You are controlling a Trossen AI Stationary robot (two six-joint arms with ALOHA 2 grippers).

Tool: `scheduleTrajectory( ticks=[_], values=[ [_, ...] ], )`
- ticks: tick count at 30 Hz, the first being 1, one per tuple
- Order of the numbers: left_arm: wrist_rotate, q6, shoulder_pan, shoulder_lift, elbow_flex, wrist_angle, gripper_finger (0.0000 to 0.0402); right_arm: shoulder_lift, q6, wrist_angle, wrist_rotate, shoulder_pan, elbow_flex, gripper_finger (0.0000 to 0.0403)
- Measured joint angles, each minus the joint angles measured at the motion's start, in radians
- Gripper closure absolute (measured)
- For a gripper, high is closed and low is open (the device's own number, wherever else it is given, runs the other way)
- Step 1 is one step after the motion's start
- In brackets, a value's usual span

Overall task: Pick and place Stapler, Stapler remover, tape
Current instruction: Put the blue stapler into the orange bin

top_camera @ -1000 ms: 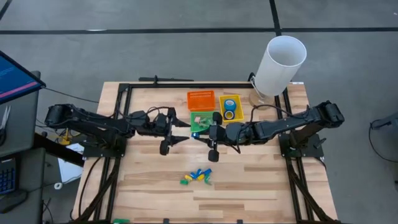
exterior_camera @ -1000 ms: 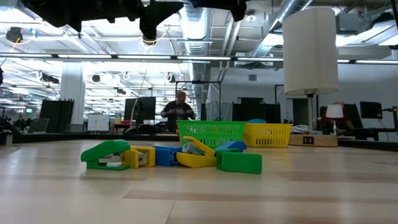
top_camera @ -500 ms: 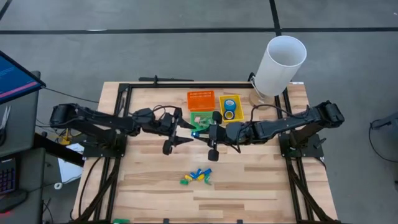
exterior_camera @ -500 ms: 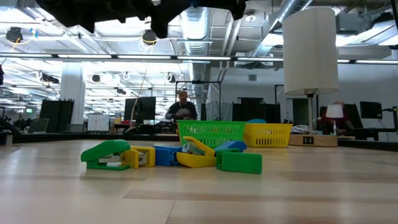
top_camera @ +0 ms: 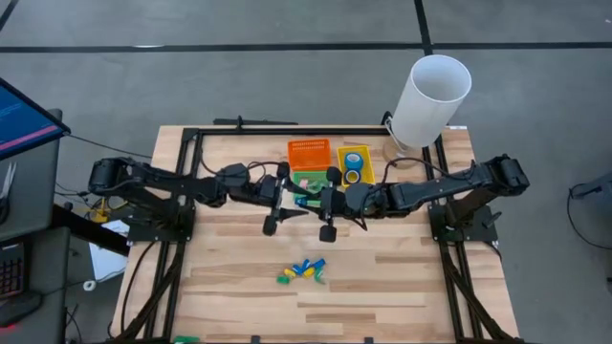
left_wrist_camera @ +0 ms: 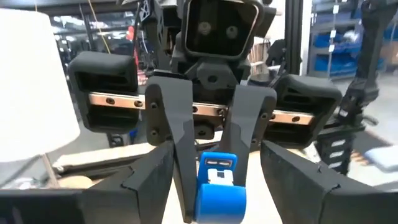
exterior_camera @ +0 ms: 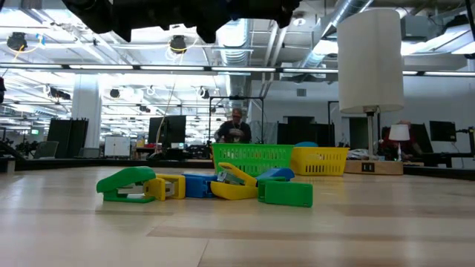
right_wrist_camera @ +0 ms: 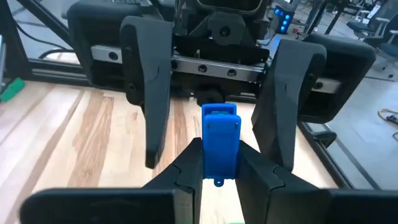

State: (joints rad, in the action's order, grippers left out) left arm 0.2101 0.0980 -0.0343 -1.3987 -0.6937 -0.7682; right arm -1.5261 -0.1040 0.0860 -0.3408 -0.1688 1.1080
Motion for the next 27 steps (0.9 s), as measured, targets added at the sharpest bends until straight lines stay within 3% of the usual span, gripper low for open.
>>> scheduleTrajectory(
  ticks=[13,27],
  values=[
    [0.016,0.147,-0.063,0.002,0.000,-0.015,0.0252,0.002,-0.093,0.007,-0.020,0.013,0.000,0.0342],
    [-0.005,0.154,-0.035,0.002,0.005,-0.036,0.0261,0.003,-0.074,0.005,-0.017,0.002,0.000,0.0335]
  ],
)
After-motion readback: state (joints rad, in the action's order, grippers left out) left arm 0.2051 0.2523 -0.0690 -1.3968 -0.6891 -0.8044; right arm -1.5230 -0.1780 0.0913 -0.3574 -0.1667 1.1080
